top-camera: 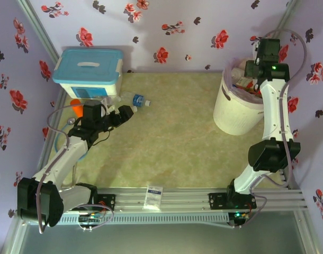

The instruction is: Put the plastic bottles in the bin

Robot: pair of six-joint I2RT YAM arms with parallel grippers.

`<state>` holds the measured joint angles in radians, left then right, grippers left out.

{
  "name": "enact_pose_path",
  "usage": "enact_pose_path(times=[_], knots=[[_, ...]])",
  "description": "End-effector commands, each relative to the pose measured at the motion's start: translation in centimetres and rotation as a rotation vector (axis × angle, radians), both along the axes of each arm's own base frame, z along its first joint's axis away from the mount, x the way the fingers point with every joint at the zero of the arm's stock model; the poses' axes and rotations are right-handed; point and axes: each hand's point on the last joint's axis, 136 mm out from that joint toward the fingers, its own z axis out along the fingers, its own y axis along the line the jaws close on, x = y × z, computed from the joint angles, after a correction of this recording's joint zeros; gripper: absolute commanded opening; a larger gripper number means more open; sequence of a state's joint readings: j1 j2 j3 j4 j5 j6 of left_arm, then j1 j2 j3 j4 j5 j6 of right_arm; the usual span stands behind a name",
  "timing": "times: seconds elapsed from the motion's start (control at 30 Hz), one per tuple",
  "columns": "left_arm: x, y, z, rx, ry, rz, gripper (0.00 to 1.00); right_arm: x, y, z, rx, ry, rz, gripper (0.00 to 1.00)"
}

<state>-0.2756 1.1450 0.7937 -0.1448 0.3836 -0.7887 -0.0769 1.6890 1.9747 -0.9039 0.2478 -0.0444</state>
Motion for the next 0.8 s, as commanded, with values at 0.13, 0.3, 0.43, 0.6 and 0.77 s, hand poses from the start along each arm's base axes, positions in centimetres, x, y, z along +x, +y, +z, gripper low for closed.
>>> enact_pose_path(times=[0.13,0.3,0.43,0.6,0.77], knots=[[0.0,0.5,-0.1,0.030,-0.012,0.002,0.97,-1.6,-0.8,2.0,0.039,-0.051,-0.049,0.72],[0.2,0.5,-0.2,0.036,-0.009,0.000,0.97,-0.9,-0.5,3.0,0.068,-0.073,-0.040,0.72],[0.3,0.5,-0.4,0.039,-0.007,-0.001,0.97,-0.1,-0.7,2.4,0.072,-0.051,-0.047,0.65],[0.7,1.3,-1.3,0.110,0.000,0.013,0.97,0.6,-0.8,0.4,0.116,-0.014,-0.056,0.55],[2.0,2.5,-2.4,0.272,-0.002,-0.001,0.94,0.2,0.8,0.9,0.191,-0.040,-0.006,0.55]])
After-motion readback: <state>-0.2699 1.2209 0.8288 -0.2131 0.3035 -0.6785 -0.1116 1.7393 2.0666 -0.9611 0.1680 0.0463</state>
